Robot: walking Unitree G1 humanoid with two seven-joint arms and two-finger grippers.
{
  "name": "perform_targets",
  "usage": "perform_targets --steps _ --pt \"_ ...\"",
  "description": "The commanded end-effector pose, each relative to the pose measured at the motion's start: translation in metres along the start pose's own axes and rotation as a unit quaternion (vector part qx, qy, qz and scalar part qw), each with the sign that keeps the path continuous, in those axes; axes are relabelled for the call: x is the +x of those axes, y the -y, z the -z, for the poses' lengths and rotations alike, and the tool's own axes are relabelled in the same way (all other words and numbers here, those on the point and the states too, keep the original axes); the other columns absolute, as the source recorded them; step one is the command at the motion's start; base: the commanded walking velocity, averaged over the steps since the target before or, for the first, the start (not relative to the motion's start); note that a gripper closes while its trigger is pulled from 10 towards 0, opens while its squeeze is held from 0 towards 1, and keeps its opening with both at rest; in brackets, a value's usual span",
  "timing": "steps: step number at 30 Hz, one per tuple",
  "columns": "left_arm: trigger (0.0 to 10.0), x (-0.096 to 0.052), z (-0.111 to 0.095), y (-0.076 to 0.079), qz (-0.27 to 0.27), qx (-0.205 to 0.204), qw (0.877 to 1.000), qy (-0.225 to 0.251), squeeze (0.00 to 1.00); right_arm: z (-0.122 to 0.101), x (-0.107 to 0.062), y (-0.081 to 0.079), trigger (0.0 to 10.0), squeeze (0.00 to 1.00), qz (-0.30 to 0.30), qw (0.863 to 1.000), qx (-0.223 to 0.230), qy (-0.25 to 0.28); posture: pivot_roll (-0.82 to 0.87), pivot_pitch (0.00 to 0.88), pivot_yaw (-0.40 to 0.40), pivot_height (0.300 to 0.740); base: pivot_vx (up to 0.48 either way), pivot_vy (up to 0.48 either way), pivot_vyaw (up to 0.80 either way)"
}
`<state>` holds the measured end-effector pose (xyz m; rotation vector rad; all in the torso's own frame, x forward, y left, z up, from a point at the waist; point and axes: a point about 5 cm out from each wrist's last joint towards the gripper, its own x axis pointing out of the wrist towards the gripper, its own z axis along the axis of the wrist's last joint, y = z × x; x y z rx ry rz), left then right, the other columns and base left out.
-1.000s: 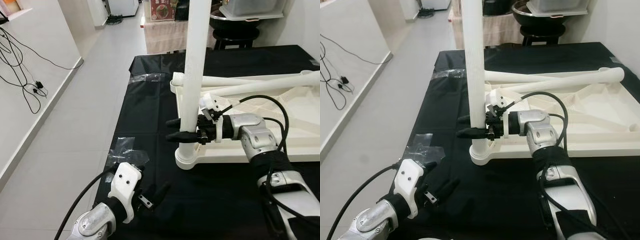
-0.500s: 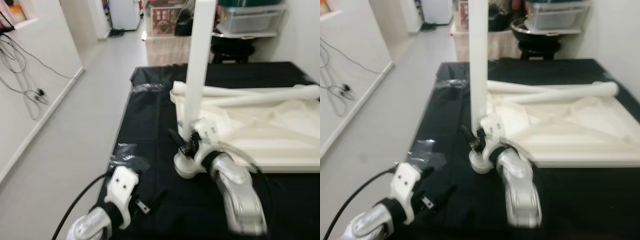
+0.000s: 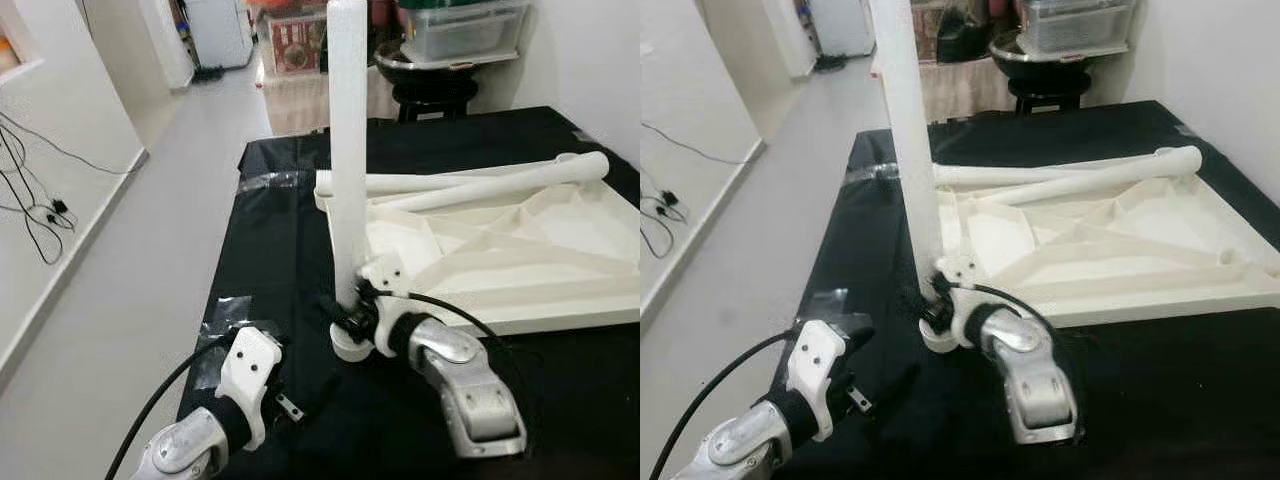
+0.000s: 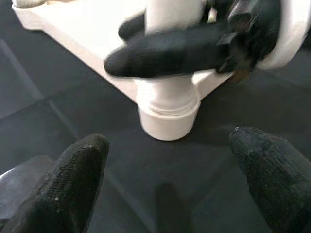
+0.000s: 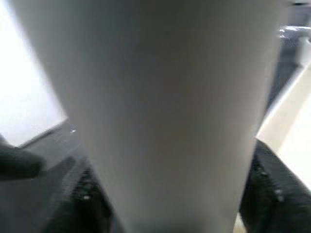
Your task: Building children table
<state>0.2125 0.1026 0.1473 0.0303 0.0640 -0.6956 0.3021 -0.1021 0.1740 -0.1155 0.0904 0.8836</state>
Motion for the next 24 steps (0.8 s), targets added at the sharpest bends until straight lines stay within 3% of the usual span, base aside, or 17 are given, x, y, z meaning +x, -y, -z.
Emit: perform_targets --steps 1,6,8,14,15,24 --pt "10.0 -0.001 0.005 0.0 -0.002 -0.003 1.0 -0.011 0.0 -0.021 0.0 0.001 10.0 0.0 -0.123 0.991 -0.041 0.038 0.08 0.13 0.074 0.74 0.0 0.0 0.0" --pt "10.0 -0.001 0.005 0.001 -0.003 -0.004 1.0 -0.01 0.0 -0.019 -0.005 0.01 10.0 0.0 -0.201 0.977 -0.065 0.014 0.09 0.133 0.074 0.74 0.0 0.0 0.0" --pt "10.0 -0.002 0.005 0.003 -0.003 -0.005 1.0 -0.01 0.0 -0.015 -0.006 0.022 10.0 0.0 -0.236 0.969 -0.073 -0.014 0.1 0.136 0.074 0.74 0.0 0.0 0.0" --pt "10.0 -0.003 0.006 0.007 -0.002 -0.008 1.0 -0.012 0.0 -0.017 0.002 0.044 10.0 0.0 -0.237 0.969 -0.056 -0.029 0.1 0.141 0.069 0.74 0.0 0.0 0.0" --pt "10.0 -0.004 0.006 0.008 -0.003 -0.008 1.0 -0.012 0.0 -0.018 0.004 0.047 0.0 0.0 -0.238 0.97 -0.05 -0.027 0.11 0.143 0.066 0.74 0.0 0.0 0.0" --pt "10.0 -0.004 0.008 0.009 -0.002 -0.01 1.0 -0.016 0.0 -0.02 -0.008 0.063 0.0 0.0 -0.257 0.966 -0.029 -0.014 0.11 0.137 0.073 0.74 0.0 0.0 0.0"
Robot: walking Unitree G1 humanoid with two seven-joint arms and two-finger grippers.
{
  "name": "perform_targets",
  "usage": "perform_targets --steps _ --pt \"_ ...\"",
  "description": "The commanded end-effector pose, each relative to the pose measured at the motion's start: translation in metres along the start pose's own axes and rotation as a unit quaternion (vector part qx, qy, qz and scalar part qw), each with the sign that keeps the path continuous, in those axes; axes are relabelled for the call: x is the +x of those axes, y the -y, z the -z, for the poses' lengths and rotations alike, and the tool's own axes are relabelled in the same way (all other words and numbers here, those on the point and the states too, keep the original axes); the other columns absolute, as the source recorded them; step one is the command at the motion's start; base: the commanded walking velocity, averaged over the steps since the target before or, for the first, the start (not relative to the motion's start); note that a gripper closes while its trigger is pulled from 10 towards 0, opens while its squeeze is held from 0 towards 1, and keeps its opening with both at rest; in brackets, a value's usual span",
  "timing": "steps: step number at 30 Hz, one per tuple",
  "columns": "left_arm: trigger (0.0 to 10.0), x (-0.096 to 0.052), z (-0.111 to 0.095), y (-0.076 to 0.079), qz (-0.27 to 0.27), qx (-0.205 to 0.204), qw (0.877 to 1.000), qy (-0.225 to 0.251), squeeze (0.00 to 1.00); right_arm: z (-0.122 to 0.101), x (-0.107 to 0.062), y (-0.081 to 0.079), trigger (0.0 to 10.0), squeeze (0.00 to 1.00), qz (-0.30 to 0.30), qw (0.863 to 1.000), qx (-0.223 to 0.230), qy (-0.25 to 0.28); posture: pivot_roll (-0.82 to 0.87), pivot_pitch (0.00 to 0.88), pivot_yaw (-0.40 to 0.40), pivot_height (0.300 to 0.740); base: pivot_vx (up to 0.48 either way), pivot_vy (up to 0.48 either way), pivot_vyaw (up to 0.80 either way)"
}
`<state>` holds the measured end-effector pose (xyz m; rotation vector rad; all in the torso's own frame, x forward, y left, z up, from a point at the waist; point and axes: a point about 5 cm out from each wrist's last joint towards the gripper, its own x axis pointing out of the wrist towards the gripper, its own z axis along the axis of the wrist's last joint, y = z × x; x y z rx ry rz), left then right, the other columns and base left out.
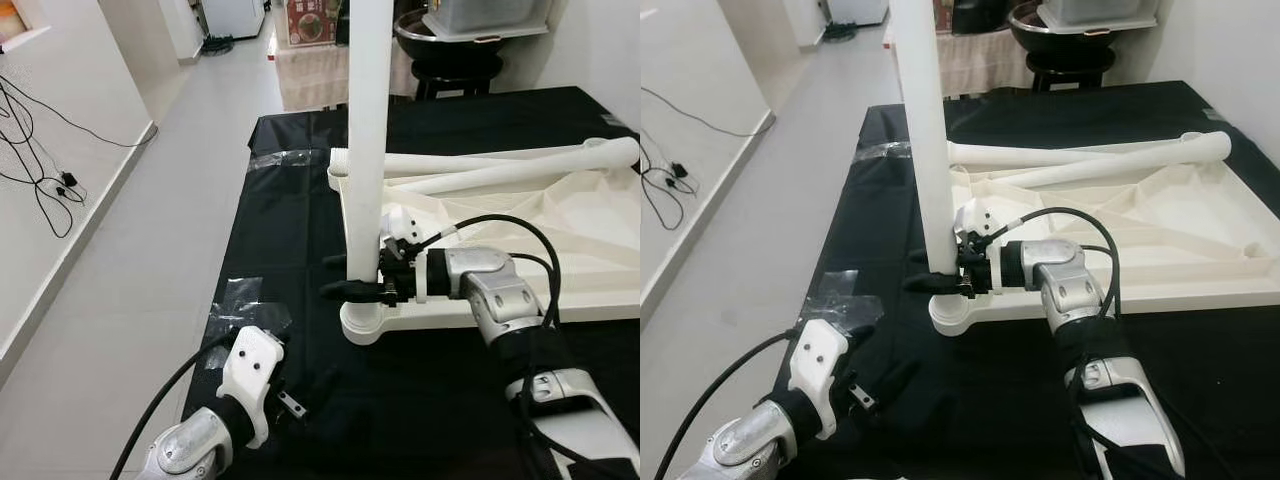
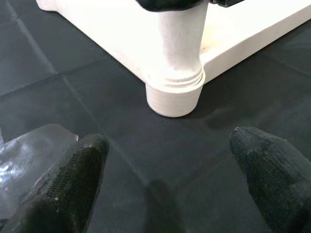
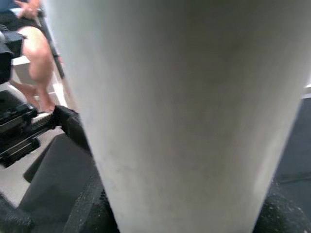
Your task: Building children table
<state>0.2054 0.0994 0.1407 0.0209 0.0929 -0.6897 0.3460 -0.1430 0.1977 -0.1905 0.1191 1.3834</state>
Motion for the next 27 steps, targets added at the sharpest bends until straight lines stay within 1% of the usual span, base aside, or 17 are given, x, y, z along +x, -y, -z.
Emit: perform_targets --steps 1,5,7,8,9,10,11,12,14,17,18,21,22,24,25,26,27 --pt "10.0 -0.001 0.001 0.002 0.0 0.0 1.0 -0.004 0.0 -0.001 -0.002 0.001 0.0 0.0 -0.01 1.0 0.01 0.007 0.11 0.137 0.073 0.74 0.0 0.0 0.0" --pt "10.0 0.0 0.001 0.001 0.001 0.002 1.0 -0.004 0.0 0.023 -0.006 -0.014 0.0 0.0 -0.015 1.0 0.027 0.005 0.1 0.132 0.063 0.74 0.0 0.0 0.0" --pt "10.0 0.0 0.001 0.001 -0.001 0.003 1.0 -0.004 0.0 0.042 0.001 -0.023 0.0 0.0 0.069 0.997 0.014 -0.022 0.1 0.135 0.053 0.74 0.0 0.0 0.0" --pt "10.0 0.0 0.001 0.001 -0.001 0.003 1.0 -0.004 0.0 0.042 0.001 -0.023 0.0 0.0 0.069 0.997 0.014 -0.022 0.1 0.135 0.053 0.74 0.0 0.0 0.0" --pt "10.0 -0.001 0.001 0.0 -0.002 0.003 1.0 -0.003 0.0 0.055 0.011 -0.025 0.0 0.0 0.184 0.982 0.032 -0.04 0.1 0.135 0.046 0.74 0.0 0.0 0.0" --pt "10.0 -0.001 0.001 -0.001 -0.002 0.003 1.0 -0.003 0.0 0.068 0.015 -0.025 0.0 0.0 0.352 0.932 0.066 -0.061 0.1 0.135 0.047 0.74 0.0 0.0 0.0" --pt "10.0 -0.002 0.0 -0.002 -0.002 0.003 1.0 -0.003 0.0 0.077 0.02 -0.047 0.0 0.0 0.426 0.895 0.114 -0.071 0.1 0.143 0.063 0.74 0.0 0.0 0.0" --pt "10.0 -0.002 0.0 -0.003 -0.002 0.004 1.0 -0.003 0.0 0.082 0.02 -0.064 0.0 0.0 0.469 0.867 0.149 -0.078 0.1 0.143 0.063 0.74 0.0 0.0 0.0" --pt "10.0 -0.002 0.001 -0.006 -0.001 0.004 1.0 -0.005 0.0 0.058 0.03 -0.074 0.0 0.0 0.43 0.898 0.041 -0.084 0.06 0.132 0.083 0.74 0.0 0.0 0.0" --pt "10.0 -0.001 0.001 -0.006 0.0 0.004 1.0 -0.004 0.0 0.053 0.033 -0.068 0.0 0.0 0.421 0.903 0.037 -0.072 0.06 0.119 0.086 0.74 0.0 0.0 0.0" --pt "10.0 0.0 0.001 -0.006 0.004 0.004 1.0 -0.004 0.0 0.054 0.036 -0.063 0.0 0.0 0.402 0.912 0.04 -0.067 0.07 0.126 0.075 0.74 0.0 0.0 0.0" --pt "10.0 0.003 0.001 -0.007 0.005 0.007 1.0 -0.005 0.0 0.055 0.044 -0.052 0.0 0.0 0.38 0.921 0.071 -0.048 0.08 0.12 0.069 0.74 0.0 0.0 0.0" --pt "10.0 0.003 0.001 -0.007 0.0 0.008 1.0 -0.004 0.0 0.051 0.047 -0.049 10.0 0.0 0.372 0.925 0.075 -0.034 0.08 0.118 0.065 0.74 0.0 0.0 0.0" --pt "10.0 0.003 0.001 -0.008 -0.003 0.008 1.0 -0.003 0.0 0.041 0.052 -0.045 10.0 0.04 0.355 0.931 0.082 -0.006 0.08 0.119 0.066 0.74 0.0 0.0 0.0" --pt "10.0 0.003 0.001 -0.008 -0.003 0.008 1.0 -0.003 0.0 0.041 0.052 -0.045 10.0 0.04 0.355 0.931 0.082 -0.006 0.08 0.119 0.066 0.74 0.0 0.0 0.0" --pt "10.0 0.004 0.001 -0.008 -0.003 0.008 1.0 -0.003 0.0 0.035 0.054 -0.043 10.0 1.0 0.338 0.937 0.09 0.012 0.08 0.119 0.066 0.74 0.0 0.0 0.0" --pt "10.0 0.004 0.001 -0.008 -0.002 0.008 1.0 -0.004 0.0 0.025 0.056 -0.043 10.0 1.0 0.295 0.951 0.089 0.038 0.08 0.118 0.07 0.74 0.0 0.0 0.0"
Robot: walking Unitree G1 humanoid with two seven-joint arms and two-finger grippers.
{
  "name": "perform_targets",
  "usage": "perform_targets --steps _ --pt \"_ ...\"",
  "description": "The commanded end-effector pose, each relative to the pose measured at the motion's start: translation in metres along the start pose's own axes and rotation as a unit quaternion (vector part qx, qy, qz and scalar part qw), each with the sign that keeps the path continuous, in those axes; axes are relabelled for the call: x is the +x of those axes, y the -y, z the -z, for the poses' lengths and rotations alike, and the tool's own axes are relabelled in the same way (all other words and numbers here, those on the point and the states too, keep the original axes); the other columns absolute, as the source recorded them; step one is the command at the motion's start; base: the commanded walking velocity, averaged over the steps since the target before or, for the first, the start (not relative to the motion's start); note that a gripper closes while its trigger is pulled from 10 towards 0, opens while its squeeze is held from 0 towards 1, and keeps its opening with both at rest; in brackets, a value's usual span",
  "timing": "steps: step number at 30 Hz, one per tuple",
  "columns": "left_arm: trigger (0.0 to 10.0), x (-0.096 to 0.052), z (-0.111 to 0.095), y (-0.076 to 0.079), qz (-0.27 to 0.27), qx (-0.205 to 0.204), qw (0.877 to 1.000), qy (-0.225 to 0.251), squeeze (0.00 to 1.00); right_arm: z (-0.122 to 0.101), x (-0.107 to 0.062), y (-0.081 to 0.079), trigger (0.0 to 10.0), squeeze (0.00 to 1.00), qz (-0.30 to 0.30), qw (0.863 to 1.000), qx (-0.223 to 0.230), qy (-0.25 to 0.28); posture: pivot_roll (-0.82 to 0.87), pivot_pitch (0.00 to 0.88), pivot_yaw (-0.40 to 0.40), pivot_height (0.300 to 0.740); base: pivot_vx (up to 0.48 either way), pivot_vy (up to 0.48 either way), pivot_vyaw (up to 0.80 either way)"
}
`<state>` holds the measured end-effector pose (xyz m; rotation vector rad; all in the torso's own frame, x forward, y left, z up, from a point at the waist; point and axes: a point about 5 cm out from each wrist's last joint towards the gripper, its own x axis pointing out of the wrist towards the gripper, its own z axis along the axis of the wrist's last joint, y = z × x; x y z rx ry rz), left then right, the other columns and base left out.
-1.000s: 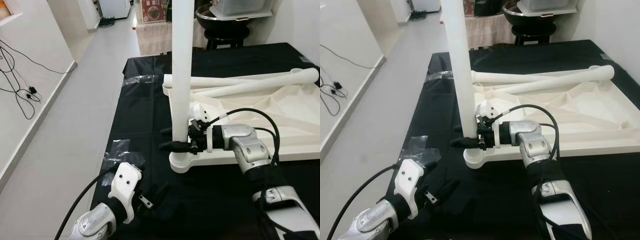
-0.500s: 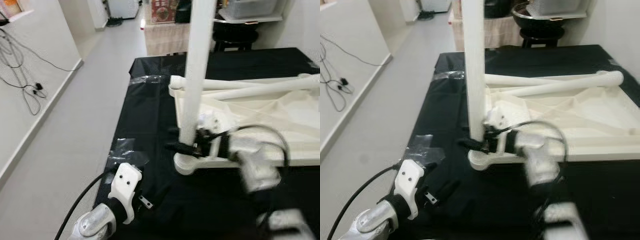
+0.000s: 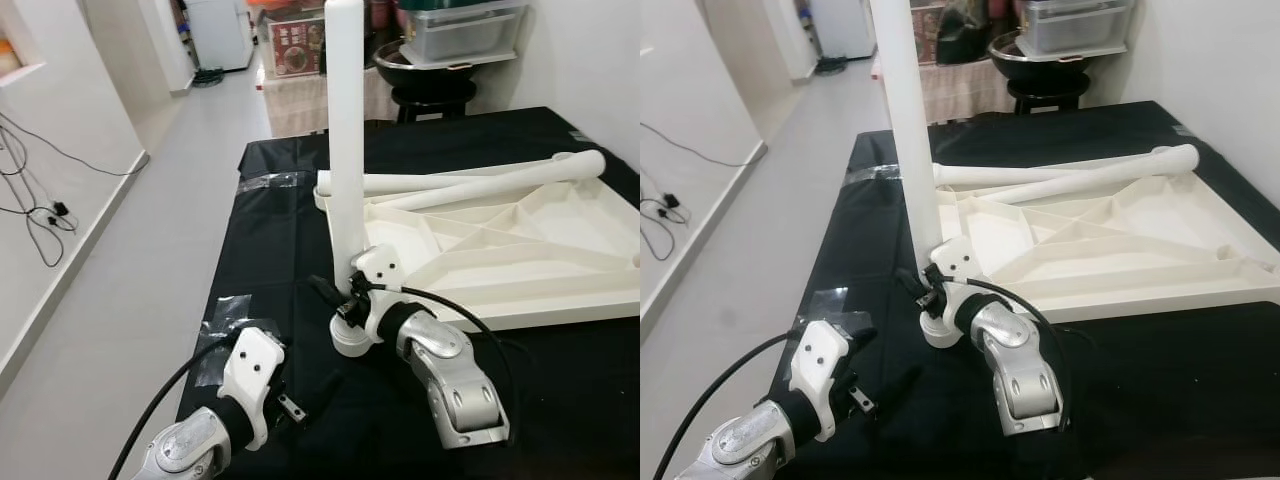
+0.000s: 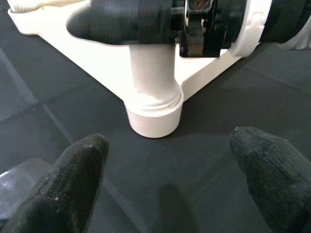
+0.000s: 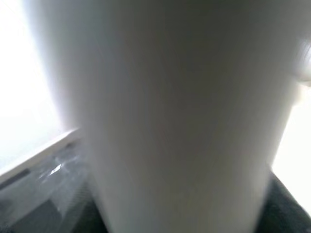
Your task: Building children table
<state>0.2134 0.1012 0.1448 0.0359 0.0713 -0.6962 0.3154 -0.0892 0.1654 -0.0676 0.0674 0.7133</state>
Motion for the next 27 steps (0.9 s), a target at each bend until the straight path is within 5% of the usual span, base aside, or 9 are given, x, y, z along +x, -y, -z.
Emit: perform_targets --steps 1,8,9,18,25,26,27 --pt "10.0 -0.001 0.005 -0.001 -0.004 -0.003 1.0 -0.011 0.0 -0.002 0.001 -0.004 10.0 1.0 -0.063 0.998 0.031 0.001 0.08 0.119 0.074 0.74 0.0 0.0 0.0" --pt "10.0 0.0 0.005 0.001 -0.002 -0.003 1.0 -0.011 0.0 -0.029 -0.011 0.016 10.0 0.99 -0.173 0.984 -0.032 0.04 0.09 0.12 0.069 0.74 0.0 0.0 0.0" --pt "10.0 -0.001 0.004 0.001 -0.003 -0.004 1.0 -0.011 0.0 -0.034 -0.013 0.024 10.0 0.0 -0.202 0.978 -0.045 0.038 0.1 0.127 0.066 0.74 0.0 0.0 0.0" --pt "10.0 -0.004 0.003 0.006 -0.006 -0.004 1.0 -0.01 0.0 -0.037 -0.017 0.047 10.0 0.0 -0.334 0.941 -0.061 -0.02 0.12 0.147 0.062 0.74 0.0 0.0 0.0" --pt "10.0 -0.006 0.003 0.008 -0.007 -0.005 1.0 -0.01 0.0 -0.038 -0.014 0.057 10.0 0.0 -0.349 0.935 -0.051 -0.034 0.12 0.157 0.059 0.74 0.0 0.0 0.0" --pt "10.0 -0.006 0.002 0.009 -0.007 -0.006 1.0 -0.01 0.0 -0.036 -0.014 0.061 6.9 0.0 -0.352 0.934 -0.046 -0.041 0.12 0.157 0.06 0.74 0.0 0.0 0.0" --pt "10.0 -0.006 0.002 0.009 -0.007 -0.006 1.0 -0.01 0.0 -0.033 -0.015 0.065 0.0 0.0 -0.355 0.933 -0.04 -0.048 0.12 0.16 0.061 0.74 0.0 0.0 0.0"
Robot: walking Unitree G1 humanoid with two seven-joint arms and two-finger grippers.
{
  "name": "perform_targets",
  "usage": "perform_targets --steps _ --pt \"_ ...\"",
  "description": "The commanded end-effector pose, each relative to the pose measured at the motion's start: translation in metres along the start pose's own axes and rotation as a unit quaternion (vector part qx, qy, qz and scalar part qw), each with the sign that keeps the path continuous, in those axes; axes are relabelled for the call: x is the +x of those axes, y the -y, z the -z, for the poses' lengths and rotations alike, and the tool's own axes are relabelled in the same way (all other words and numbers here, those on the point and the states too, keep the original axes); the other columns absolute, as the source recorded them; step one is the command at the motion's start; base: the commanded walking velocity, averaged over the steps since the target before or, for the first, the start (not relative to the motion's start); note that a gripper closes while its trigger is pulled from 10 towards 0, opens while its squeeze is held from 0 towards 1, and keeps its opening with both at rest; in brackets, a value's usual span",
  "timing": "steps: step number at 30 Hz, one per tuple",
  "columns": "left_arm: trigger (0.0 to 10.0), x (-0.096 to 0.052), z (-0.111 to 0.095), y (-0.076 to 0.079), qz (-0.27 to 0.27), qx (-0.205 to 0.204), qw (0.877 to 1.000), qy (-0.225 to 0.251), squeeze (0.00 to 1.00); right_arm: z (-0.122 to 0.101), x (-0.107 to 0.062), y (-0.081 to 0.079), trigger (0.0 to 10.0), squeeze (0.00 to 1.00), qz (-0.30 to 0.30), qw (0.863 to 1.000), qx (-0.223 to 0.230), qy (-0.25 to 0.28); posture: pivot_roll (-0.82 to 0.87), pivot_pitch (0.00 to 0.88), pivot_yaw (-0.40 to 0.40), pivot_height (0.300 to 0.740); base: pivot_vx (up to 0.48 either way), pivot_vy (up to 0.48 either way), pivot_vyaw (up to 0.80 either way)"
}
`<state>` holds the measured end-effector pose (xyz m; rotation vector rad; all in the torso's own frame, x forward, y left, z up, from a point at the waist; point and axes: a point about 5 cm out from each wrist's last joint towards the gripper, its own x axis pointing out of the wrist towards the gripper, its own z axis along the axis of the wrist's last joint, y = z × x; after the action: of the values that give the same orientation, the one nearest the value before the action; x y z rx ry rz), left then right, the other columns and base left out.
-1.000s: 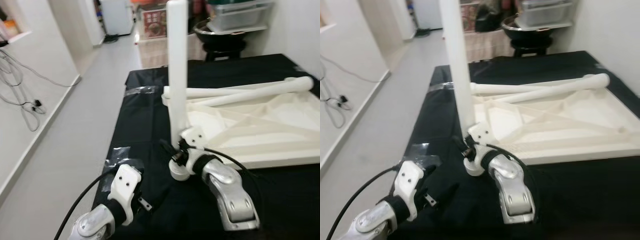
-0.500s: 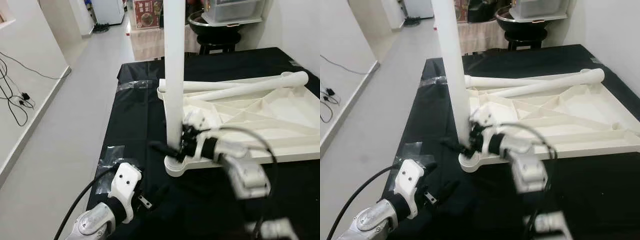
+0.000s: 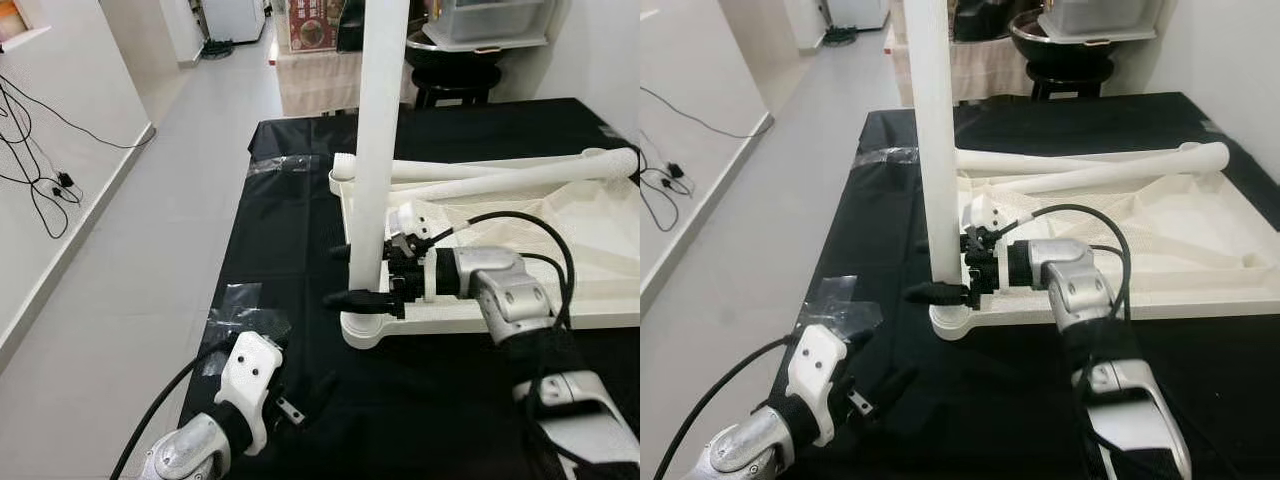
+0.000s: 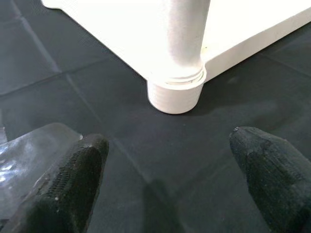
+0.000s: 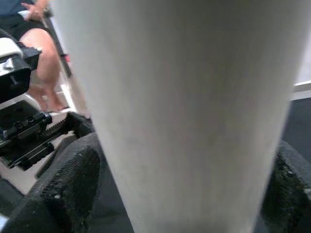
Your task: Building children table
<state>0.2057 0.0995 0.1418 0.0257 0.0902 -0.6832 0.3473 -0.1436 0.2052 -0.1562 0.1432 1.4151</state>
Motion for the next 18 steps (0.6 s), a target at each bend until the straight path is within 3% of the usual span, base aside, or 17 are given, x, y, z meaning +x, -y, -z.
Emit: perform_targets --steps 1,10,13,16,17,18 --pt "10.0 -0.002 -0.001 0.003 -0.001 0.002 1.0 -0.003 0.0 0.003 -0.001 0.001 0.0 0.0 -0.013 1.0 0.002 -0.007 0.12 0.16 0.061 0.74 0.0 0.0 0.0" --pt "10.0 -0.002 -0.001 0.003 0.0 0.002 1.0 -0.003 0.0 0.012 -0.017 0.0 0.0 0.0 -0.024 0.999 0.022 -0.011 0.11 0.158 0.069 0.74 0.0 0.0 0.0" --pt "10.0 -0.002 0.0 0.003 0.001 0.001 1.0 -0.004 0.0 0.022 -0.028 -0.004 0.0 0.0 0.004 1.0 0.024 -0.006 0.1 0.156 0.051 0.74 0.0 0.0 0.0" --pt "10.0 -0.002 0.0 0.004 0.002 0.001 1.0 -0.004 0.0 0.029 -0.028 -0.007 0.0 0.0 0.044 0.999 0.023 -0.006 0.1 0.152 0.037 0.74 0.0 0.0 0.0" --pt "10.0 -0.003 0.001 0.004 0.001 0.002 1.0 -0.005 0.0 0.048 -0.015 -0.015 0.0 0.0 0.196 0.98 0.017 -0.011 0.11 0.148 0.02 0.74 0.0 0.0 0.0" --pt "10.0 -0.004 0.001 0.002 0.0 0.002 1.0 -0.005 0.0 0.062 -0.002 -0.02 0.0 0.0 0.37 0.928 0.028 -0.045 0.1 0.15 0.028 0.74 0.0 0.0 0.0"
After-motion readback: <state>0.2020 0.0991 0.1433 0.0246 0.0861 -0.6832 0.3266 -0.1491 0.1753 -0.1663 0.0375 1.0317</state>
